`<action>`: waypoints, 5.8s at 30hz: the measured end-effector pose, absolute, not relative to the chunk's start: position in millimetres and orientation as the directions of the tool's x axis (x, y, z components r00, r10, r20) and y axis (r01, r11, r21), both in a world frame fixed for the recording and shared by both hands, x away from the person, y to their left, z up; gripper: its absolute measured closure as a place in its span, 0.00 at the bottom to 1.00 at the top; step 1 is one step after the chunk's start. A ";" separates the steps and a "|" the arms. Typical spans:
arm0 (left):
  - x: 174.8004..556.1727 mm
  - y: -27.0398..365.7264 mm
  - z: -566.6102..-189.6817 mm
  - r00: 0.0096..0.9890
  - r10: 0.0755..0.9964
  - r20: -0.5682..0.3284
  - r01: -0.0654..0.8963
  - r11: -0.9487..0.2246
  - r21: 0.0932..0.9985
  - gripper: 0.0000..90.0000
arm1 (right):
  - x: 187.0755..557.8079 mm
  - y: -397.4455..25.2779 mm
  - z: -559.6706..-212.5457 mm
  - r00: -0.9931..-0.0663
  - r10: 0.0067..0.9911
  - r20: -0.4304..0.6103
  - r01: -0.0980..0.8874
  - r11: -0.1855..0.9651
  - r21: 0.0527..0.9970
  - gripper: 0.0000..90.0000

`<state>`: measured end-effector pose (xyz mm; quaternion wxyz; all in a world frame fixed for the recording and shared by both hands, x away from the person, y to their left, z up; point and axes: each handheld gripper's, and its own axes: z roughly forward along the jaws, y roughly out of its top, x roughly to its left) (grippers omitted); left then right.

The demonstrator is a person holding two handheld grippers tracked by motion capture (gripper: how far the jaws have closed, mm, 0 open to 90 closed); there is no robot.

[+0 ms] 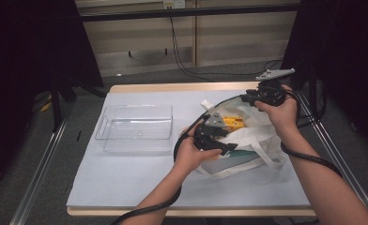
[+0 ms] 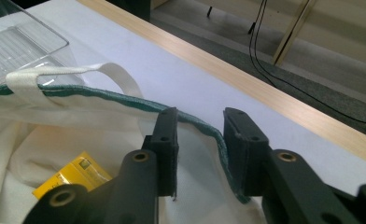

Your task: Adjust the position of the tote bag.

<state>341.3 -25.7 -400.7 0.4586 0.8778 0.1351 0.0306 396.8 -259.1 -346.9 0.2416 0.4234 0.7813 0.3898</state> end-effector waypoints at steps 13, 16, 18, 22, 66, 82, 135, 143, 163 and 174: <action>345.0 -32.0 -411.2 0.960 0.265 -0.087 0.227 -0.562 0.795 0.80 | 398.0 -262.9 -350.9 -0.512 0.859 -0.011 0.498 0.307 0.811 0.94; 345.8 -31.9 -412.3 0.960 0.262 -0.098 0.235 -0.569 0.788 0.92 | 397.9 -263.1 -350.5 -0.510 0.860 -0.009 0.500 0.305 0.811 0.96; 346.4 -31.5 -413.3 0.959 0.259 -0.111 0.244 -0.566 0.787 0.95 | 397.6 -263.0 -350.3 -0.506 0.862 0.001 0.501 0.294 0.814 0.98; 345.8 -30.6 -411.2 0.959 0.254 -0.124 0.254 -0.584 0.771 0.97 | 398.3 -264.8 -350.4 -0.502 0.865 0.005 0.501 0.287 0.817 0.98; 325.3 -25.8 -423.7 0.973 0.115 -0.202 0.229 -0.609 0.759 0.97 | 435.2 -269.3 -389.7 -0.393 0.919 0.034 0.579 0.218 0.786 0.99; 321.6 -25.5 -429.3 0.971 0.107 -0.213 0.231 -0.631 0.740 0.97 | 440.3 -271.0 -404.6 -0.381 0.924 0.044 0.587 0.204 0.783 0.98; 315.1 -23.4 -447.7 0.969 0.095 -0.228 0.235 -0.633 0.737 0.97 | 446.6 -271.1 -443.3 -0.363 0.930 0.057 0.616 0.194 0.763 0.98; 315.6 -22.5 -451.4 0.964 0.096 -0.248 0.252 -0.629 0.736 0.97 | 443.9 -274.1 -442.0 -0.360 0.930 0.075 0.604 0.171 0.778 0.96; 327.1 -14.2 -412.8 0.954 0.139 -0.266 0.296 -0.580 0.759 0.73 | 428.6 -278.2 -404.3 -0.347 0.936 0.061 0.573 0.160 0.804 0.69; 337.9 -2.3 -392.6 0.945 0.197 -0.260 0.326 -0.525 0.786 0.67 | 405.5 -281.4 -381.4 -0.397 0.917 0.022 0.544 0.216 0.811 0.73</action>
